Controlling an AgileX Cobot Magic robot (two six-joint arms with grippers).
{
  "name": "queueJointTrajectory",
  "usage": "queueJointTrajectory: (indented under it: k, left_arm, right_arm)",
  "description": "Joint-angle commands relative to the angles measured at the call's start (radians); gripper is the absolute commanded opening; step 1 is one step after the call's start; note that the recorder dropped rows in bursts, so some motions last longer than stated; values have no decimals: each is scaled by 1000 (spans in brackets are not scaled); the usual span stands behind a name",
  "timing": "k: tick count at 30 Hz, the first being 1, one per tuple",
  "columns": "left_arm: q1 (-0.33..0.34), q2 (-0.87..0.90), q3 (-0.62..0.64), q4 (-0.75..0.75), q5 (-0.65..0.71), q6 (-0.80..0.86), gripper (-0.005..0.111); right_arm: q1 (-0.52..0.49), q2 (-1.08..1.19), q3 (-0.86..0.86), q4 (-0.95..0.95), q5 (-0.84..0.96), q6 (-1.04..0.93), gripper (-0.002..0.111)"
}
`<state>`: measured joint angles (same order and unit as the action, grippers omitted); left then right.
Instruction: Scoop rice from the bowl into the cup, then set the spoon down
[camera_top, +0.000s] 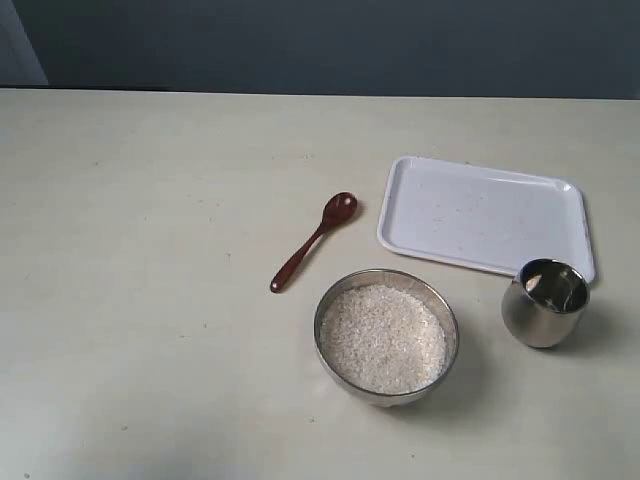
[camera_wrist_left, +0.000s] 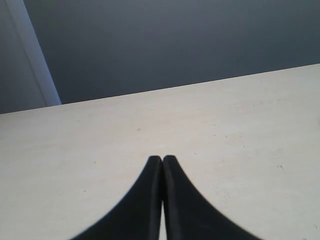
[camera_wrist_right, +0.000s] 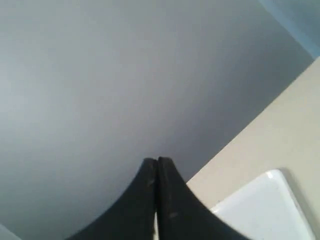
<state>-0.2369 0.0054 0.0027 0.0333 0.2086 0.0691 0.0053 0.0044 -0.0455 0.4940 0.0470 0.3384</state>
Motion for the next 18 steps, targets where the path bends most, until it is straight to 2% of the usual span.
queueJointTrajectory:
  k: [1,6,8,11,15,18]
  left_arm:
    - [-5,-5,-3,-3,-9,-5,0]
    - [-5,-5,-3,-3,-9,-5,0]
    - [-5,-5,-3,-3,-9,-5,0]
    - [-5,-5,-3,-3,-9,-5,0]
    - [-5,-5,-3,-3,-9,-5,0]
    - [-5,-5,-3,-3,-9,-5,0]
  right_arm:
    - [-5,106,-193,-80,147,-83,-1]
    - [-5,495,-520,-51,318,-290,-1]
    - [-5,666,-656,-7,399,-403,-1]
    - [23,915,-853,113,431,-544,-1]
    - [170,1154,-1032,124,394,-551,-1]
    - [324,1304,-1105,-2,370,-436,-1]
